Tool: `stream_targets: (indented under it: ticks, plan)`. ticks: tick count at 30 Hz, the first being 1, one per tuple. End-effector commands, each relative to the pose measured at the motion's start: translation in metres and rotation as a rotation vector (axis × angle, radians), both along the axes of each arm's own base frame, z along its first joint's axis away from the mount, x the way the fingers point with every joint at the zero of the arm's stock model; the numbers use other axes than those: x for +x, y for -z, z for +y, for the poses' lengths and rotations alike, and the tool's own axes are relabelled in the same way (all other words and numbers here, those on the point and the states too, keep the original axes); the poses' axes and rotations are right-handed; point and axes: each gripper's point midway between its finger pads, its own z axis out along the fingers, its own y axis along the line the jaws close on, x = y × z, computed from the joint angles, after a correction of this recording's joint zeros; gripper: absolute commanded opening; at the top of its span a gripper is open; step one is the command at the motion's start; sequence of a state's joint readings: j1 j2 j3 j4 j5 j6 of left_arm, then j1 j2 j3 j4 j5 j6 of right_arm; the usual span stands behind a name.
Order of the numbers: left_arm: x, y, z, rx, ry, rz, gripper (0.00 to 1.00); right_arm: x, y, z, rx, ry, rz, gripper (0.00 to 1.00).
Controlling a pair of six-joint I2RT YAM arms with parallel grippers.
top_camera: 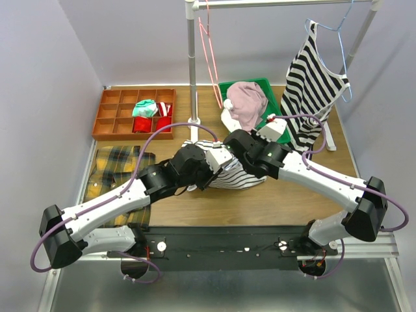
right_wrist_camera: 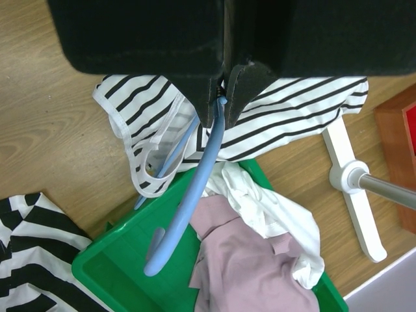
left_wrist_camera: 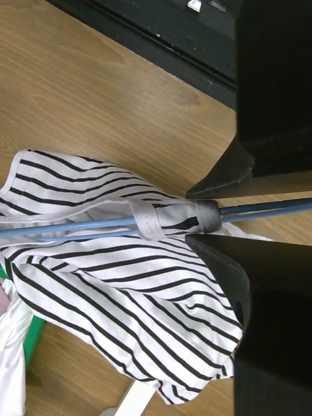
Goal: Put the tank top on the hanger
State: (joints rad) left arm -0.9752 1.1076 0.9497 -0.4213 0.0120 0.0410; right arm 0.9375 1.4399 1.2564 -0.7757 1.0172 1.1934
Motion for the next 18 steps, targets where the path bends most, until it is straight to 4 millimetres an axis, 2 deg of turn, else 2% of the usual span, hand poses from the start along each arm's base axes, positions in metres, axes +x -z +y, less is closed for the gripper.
stream_targets:
  ticks: [1, 3, 5, 7, 12, 13, 14, 18]
  plan:
    - [0.008, -0.001, 0.001, -0.020, -0.044, -0.041, 0.26, 0.000, -0.007, 0.004, 0.043, -0.006, -0.024, 0.01]
    - [0.007, 0.001, 0.001, -0.019, -0.044, -0.040, 0.17, 0.000, -0.009, 0.005, 0.046, -0.009, -0.026, 0.01]
    - [0.007, 0.004, 0.002, -0.011, -0.043, -0.038, 0.13, 0.000, -0.010, 0.005, 0.050, -0.011, -0.029, 0.01]
    - [0.006, 0.005, 0.002, -0.007, -0.044, -0.035, 0.01, 0.000, -0.011, 0.005, 0.052, -0.014, -0.029, 0.01]
    - [0.004, -0.004, 0.001, -0.039, -0.042, -0.051, 0.00, -0.002, -0.013, 0.008, 0.060, -0.038, -0.022, 0.02]
    - [0.005, -0.007, 0.002, -0.051, -0.049, -0.055, 0.00, -0.002, -0.013, 0.009, 0.063, -0.049, -0.016, 0.05]
    - [0.005, -0.010, 0.001, -0.066, -0.053, -0.060, 0.00, -0.003, -0.018, 0.010, 0.076, -0.059, -0.024, 0.13]
    - [0.008, -0.030, 0.003, -0.144, -0.079, -0.109, 0.00, -0.006, -0.029, 0.010, 0.093, -0.098, -0.044, 0.26]
